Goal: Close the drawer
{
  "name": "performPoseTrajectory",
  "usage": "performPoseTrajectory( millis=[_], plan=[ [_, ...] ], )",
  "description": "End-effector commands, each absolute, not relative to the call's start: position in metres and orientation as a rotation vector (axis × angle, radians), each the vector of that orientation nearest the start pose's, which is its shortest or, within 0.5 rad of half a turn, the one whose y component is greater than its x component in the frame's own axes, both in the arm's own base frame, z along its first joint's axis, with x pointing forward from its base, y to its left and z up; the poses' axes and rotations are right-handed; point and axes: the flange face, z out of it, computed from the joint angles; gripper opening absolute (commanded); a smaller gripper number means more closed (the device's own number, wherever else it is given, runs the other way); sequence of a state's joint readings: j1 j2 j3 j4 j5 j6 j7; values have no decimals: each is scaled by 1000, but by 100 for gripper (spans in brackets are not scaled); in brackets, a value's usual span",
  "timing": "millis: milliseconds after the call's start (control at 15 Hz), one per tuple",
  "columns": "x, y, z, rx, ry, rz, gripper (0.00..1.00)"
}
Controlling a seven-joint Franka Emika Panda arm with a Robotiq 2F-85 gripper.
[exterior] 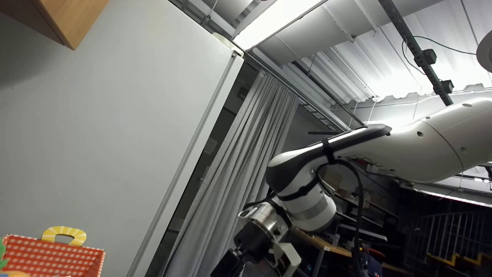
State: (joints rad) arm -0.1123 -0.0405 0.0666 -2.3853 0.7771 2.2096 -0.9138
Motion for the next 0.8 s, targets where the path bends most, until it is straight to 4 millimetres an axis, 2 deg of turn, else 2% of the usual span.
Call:
performPoseTrajectory(
  millis=[0,333,733],
  plan=[
    [469,3,344,-2513,-500,-208,65],
    [466,6,356,-2512,-535,-233,100],
    [454,8,366,-2515,-577,-241,100]
  ],
)
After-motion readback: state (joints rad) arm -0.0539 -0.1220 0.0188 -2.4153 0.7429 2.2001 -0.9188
